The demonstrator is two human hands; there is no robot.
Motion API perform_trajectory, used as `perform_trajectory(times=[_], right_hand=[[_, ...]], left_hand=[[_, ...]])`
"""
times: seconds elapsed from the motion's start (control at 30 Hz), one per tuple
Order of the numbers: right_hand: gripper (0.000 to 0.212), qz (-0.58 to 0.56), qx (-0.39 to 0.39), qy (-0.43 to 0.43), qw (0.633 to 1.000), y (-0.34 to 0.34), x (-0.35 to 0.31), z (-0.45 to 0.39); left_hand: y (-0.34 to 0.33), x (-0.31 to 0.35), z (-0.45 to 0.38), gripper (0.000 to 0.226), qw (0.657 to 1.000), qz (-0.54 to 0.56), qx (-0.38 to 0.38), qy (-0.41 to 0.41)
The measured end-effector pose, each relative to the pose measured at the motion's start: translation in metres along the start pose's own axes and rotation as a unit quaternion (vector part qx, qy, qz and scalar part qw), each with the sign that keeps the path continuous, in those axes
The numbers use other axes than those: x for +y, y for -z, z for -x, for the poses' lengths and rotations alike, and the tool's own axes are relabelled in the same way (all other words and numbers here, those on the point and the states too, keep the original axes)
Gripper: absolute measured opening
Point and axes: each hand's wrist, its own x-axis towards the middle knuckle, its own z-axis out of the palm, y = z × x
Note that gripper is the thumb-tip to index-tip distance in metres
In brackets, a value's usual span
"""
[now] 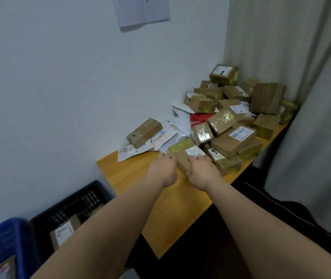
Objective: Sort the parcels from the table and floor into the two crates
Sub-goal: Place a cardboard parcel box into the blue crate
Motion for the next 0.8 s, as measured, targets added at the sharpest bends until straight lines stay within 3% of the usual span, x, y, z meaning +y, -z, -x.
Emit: perform_trajectory(times=[0.37,0.53,0.63,0.8], right_hand=[[0.045,-0.055,-0.082,-0.137,0.986,-0.056,0.082,-0.098],[0.045,-0.057,-0.086,-0.148,0.983,-0.076,0.101,-0.13],[0.046,-0.042,-0.08,-0.139,0.986,-0.083,0.111,-0.15],[0.059,-0.041,-0.079,-0.136,0.987,-0.09,0.12,-0.175]], left_hand=[[-0.077,-0.006,-0.117,0.043,0.992,0.093,-0.086,0.028],[-0.109,0.002,-0.146,0.067,0.983,0.133,-0.088,0.091],[-0.125,0.014,-0.162,0.083,0.982,0.132,-0.108,0.079],[-0.147,0.015,-0.171,0.072,0.977,0.073,-0.179,0.092]])
